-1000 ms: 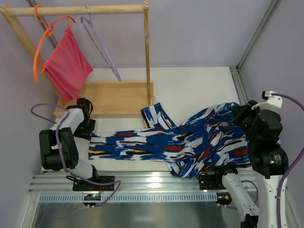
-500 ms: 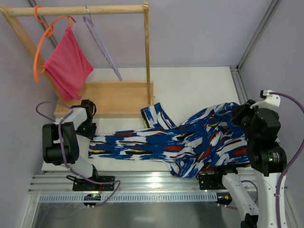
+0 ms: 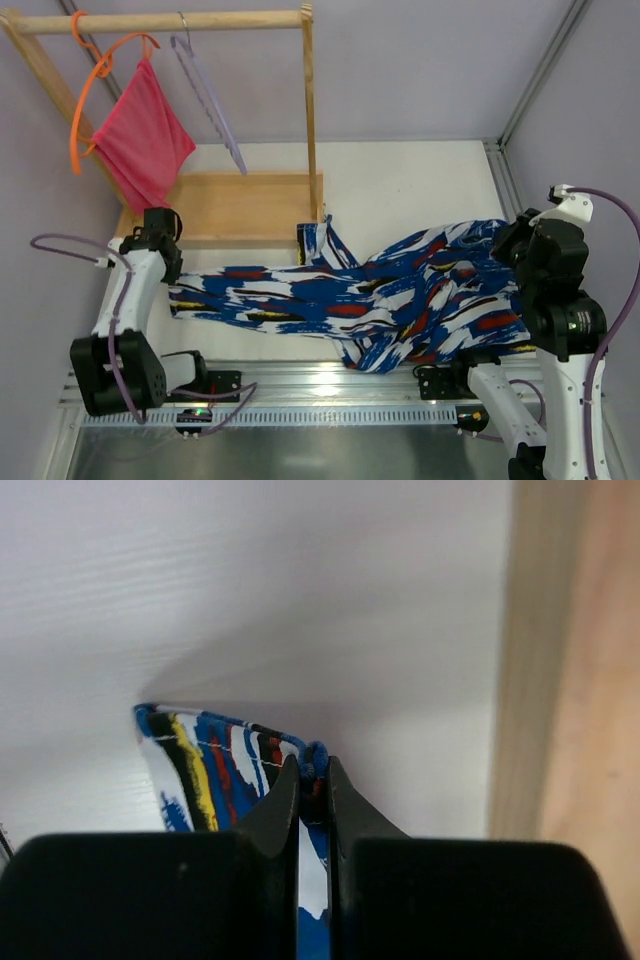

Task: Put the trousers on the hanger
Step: Fold the trousers

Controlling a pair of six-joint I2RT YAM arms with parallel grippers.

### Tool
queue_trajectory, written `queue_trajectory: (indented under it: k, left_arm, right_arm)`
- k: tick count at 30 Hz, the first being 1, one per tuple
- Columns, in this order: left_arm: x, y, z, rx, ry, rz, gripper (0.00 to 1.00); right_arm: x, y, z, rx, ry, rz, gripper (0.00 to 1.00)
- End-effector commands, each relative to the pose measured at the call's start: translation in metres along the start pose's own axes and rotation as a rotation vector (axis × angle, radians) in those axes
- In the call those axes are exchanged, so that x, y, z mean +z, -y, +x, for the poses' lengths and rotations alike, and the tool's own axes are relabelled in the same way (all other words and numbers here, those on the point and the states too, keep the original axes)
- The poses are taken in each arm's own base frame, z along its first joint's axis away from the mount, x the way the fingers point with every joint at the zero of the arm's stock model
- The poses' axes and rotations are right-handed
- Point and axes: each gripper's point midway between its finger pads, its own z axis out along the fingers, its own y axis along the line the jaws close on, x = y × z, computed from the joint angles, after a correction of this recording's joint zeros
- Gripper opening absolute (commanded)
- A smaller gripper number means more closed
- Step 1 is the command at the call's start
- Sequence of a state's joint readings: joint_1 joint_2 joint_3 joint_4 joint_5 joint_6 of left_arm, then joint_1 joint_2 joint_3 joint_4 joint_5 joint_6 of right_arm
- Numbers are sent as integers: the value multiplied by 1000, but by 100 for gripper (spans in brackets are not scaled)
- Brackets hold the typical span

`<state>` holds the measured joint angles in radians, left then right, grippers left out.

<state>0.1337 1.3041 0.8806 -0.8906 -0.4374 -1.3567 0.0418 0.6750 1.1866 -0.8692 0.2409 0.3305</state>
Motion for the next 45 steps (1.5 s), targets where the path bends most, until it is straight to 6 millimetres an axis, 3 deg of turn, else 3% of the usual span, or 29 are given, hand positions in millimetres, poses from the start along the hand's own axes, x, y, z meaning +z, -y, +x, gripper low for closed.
queue_trajectory:
  k: [1,6,9,14,19,22,23,24,27,30,33,34,37,38,42,45]
  left_arm:
    - [-56,0,-66,-84,226,140,0]
    - [-129,-15,-126,-227,420,316,1]
    - [-165,-29,-147,-294,482,379,1]
    - [-202,-44,-164,-360,525,434,1]
    - [-225,-44,-178,-413,561,507,1]
    - [-225,-24,-181,-371,566,532,1]
    - [-222,-14,-177,-343,540,540,0]
    - [-218,-7,-175,-324,527,535,1]
    - [-194,12,-168,-264,491,468,1]
    - [-173,27,-163,-224,492,443,1]
    - [-165,51,-160,-210,485,511,1]
    - [-153,55,-154,-192,477,509,1]
    - [-135,73,-145,-202,418,564,1]
    - [-133,78,-146,-208,408,575,0]
    - [-109,101,-134,-185,339,546,0]
    - [-97,112,-132,-180,318,526,0]
  right_arm:
    - [-19,13,-37,12,114,81,4]
    - [-36,32,-63,9,167,195,4]
    - [-50,35,-75,22,204,206,4]
    - [-81,38,-95,53,280,191,4]
    - [-100,49,-119,73,397,242,4]
    - [-73,49,-124,38,403,288,4]
    - [-49,47,-121,-5,341,331,4]
    - [-40,49,-119,-18,314,364,4]
    - [-9,52,-117,-52,250,455,4]
    - [10,52,-117,-46,253,483,4]
    - [41,53,-108,-53,211,484,4]
    - [54,53,-102,-59,185,478,4]
    - [91,69,-80,-23,104,489,4]
    - [98,87,-75,2,79,527,4]
    - [133,118,-54,103,-25,556,4]
    - [159,126,-42,146,-77,545,4]
